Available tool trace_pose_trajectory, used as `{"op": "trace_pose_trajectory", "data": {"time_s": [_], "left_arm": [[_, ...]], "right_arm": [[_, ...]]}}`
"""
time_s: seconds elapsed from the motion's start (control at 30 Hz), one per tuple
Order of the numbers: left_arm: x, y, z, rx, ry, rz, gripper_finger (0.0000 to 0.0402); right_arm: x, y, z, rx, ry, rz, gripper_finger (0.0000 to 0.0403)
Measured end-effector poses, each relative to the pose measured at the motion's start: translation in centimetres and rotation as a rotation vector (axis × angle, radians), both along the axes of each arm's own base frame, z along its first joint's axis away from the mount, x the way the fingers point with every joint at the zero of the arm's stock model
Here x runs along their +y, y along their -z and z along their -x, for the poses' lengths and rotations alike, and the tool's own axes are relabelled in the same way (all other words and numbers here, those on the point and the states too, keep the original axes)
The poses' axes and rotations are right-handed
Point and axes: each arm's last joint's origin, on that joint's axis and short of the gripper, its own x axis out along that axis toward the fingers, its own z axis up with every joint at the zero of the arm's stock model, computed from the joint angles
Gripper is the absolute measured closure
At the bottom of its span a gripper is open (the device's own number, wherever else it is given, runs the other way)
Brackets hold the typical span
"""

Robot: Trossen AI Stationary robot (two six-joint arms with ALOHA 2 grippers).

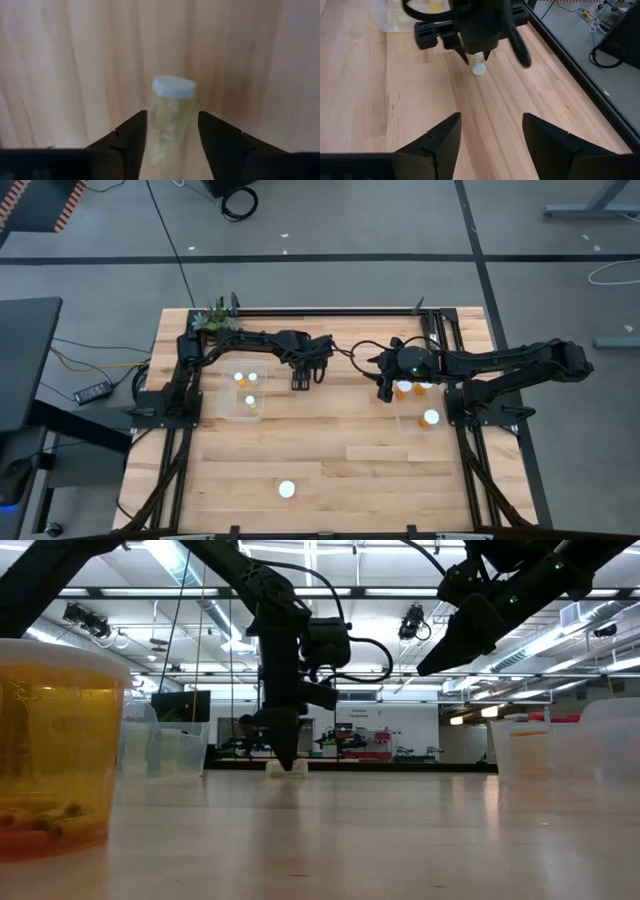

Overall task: Pick and place medicine bottles into bin by pill shape (circle, oval)
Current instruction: Put the yellow pill bottle into the left transparent bin

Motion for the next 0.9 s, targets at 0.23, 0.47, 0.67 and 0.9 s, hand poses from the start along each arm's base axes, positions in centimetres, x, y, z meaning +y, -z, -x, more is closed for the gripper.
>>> {"op": "trace_pose_trajectory", "data": {"time_s": [0.23, 0.47, 0.67, 0.9], "left_arm": [[0.8, 0.0, 0.3, -0.013, -0.042, 0.050, 0.0260], [0.7, 0.0, 0.3, -0.016, -0.015, 0.077, 0.0290], [0.7, -0.3, 0.0, -0.033, 0.004, 0.073, 0.0299], [-0.3, -2.3, -0.5, -0.115, 0.034, 0.048, 0.0300]], "right_arm": [[0.0, 0.0, 0.0, -0.002, 0.002, -0.004, 0.0185], [0.0, 0.0, 0.0, 0.000, -0.001, 0.001, 0.0185], [0.0, 0.0, 0.0, 0.000, 0.000, 0.000, 0.0185], [0.0, -0.4, 0.3, 0.031, 0.018, -0.001, 0.0185]]}}
